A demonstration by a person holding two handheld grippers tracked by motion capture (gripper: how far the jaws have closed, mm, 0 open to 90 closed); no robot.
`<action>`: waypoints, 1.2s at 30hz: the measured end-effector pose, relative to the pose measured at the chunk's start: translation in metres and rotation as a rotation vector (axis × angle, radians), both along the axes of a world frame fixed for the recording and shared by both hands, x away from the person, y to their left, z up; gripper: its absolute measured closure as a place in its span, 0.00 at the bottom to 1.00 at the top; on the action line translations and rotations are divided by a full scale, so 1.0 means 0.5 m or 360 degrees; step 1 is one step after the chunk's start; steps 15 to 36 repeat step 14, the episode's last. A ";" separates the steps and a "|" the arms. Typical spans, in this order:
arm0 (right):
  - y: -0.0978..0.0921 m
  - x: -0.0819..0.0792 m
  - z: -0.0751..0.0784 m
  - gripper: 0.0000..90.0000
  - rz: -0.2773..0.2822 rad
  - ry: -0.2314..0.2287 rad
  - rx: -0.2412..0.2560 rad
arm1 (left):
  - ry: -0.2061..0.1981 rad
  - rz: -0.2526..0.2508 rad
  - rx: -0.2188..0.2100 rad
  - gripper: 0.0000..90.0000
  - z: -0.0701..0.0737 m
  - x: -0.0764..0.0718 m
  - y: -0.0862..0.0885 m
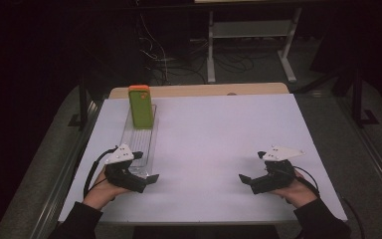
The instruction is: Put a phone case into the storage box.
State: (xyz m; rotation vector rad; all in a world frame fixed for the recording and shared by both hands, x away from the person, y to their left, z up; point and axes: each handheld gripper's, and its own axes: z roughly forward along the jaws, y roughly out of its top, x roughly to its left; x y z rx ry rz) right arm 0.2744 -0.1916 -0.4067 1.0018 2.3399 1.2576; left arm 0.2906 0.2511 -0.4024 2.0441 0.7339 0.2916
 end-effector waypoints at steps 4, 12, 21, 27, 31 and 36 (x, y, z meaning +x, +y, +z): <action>0.000 0.001 -0.002 0.00 -0.0001 0.0001 -0.0003 | -0.0005 0.0000 -0.0003 0.00 -0.001 -0.001 -0.001; 0.001 -0.001 0.001 0.00 -0.0003 0.0002 0.0003 | 0.0006 0.0000 -0.0009 0.00 -0.001 0.000 -0.001; 0.000 -0.002 0.001 0.00 -0.0001 -0.0008 0.0003 | 0.0005 0.0000 -0.0008 0.00 -0.001 0.000 -0.001; 0.000 -0.002 0.001 0.00 -0.0001 -0.0008 0.0003 | 0.0005 0.0000 -0.0008 0.00 -0.001 0.000 -0.001; 0.000 -0.002 0.001 0.00 -0.0001 -0.0008 0.0003 | 0.0005 0.0000 -0.0008 0.00 -0.001 0.000 -0.001; 0.000 -0.002 0.001 0.00 -0.0001 -0.0008 0.0003 | 0.0005 0.0000 -0.0008 0.00 -0.001 0.000 -0.001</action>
